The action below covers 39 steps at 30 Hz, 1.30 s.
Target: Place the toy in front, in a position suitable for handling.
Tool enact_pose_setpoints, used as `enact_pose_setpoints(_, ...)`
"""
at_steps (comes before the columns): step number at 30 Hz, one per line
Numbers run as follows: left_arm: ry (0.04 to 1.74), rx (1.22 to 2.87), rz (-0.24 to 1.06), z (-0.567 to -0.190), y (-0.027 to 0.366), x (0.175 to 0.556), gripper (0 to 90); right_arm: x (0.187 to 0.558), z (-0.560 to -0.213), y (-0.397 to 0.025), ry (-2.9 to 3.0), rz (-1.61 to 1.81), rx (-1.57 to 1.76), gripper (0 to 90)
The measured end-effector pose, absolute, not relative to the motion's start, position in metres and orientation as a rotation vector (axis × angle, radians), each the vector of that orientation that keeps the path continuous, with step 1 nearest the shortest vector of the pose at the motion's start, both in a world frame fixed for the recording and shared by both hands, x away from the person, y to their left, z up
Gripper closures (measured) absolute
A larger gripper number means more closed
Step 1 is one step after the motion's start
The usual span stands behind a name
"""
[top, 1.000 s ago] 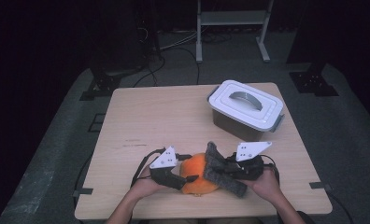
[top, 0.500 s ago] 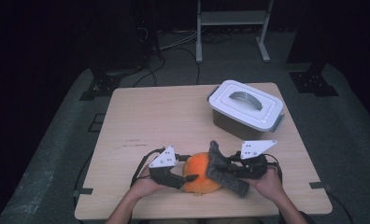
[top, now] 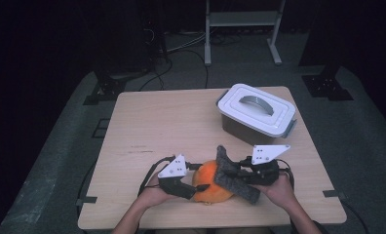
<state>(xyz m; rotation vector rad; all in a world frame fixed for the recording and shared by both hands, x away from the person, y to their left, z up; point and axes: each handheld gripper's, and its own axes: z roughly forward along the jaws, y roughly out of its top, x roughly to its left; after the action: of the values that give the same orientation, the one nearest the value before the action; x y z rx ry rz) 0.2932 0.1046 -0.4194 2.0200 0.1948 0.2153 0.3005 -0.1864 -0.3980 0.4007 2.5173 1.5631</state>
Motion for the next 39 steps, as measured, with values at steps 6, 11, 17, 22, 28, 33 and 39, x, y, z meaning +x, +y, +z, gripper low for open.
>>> enact_pose_setpoints(6, 0.204, 2.019, 0.203, -0.419, 0.110, 0.295, 34.3, 0.306, -0.405, -0.191, 2.549, 1.509, 0.437, 71.6)
enact_pose_setpoints(11, 0.181, 2.013, 0.198, -0.418, 0.104, 0.292, 34.3, 0.307, -0.402, -0.197, 2.523, 1.545, 0.464, 71.8)
enact_pose_setpoints(17, 0.131, 2.026, 0.214, -0.415, 0.096, 0.284, 34.3, 0.297, -0.394, -0.182, 2.510, 1.576, 0.357, 71.5)
enact_pose_setpoints(22, 0.150, 2.012, 0.193, -0.415, 0.100, 0.287, 35.2, 0.306, -0.401, -0.196, 2.522, 1.536, 0.447, 71.7)
enact_pose_setpoints(28, 0.113, 2.014, 0.195, -0.414, 0.091, 0.283, 35.1, 0.296, -0.389, -0.186, 2.483, 1.608, 0.369, 71.8)
enact_pose_setpoints(33, 0.110, 2.024, 0.209, -0.414, 0.090, 0.281, 34.2, 0.296, -0.391, -0.181, 2.499, 1.589, 0.350, 72.1)
enact_pose_setpoints(39, 0.163, 2.028, 0.222, -0.417, 0.099, 0.288, 34.7, 0.305, -0.402, -0.196, 2.514, 1.510, 0.456, 72.1)
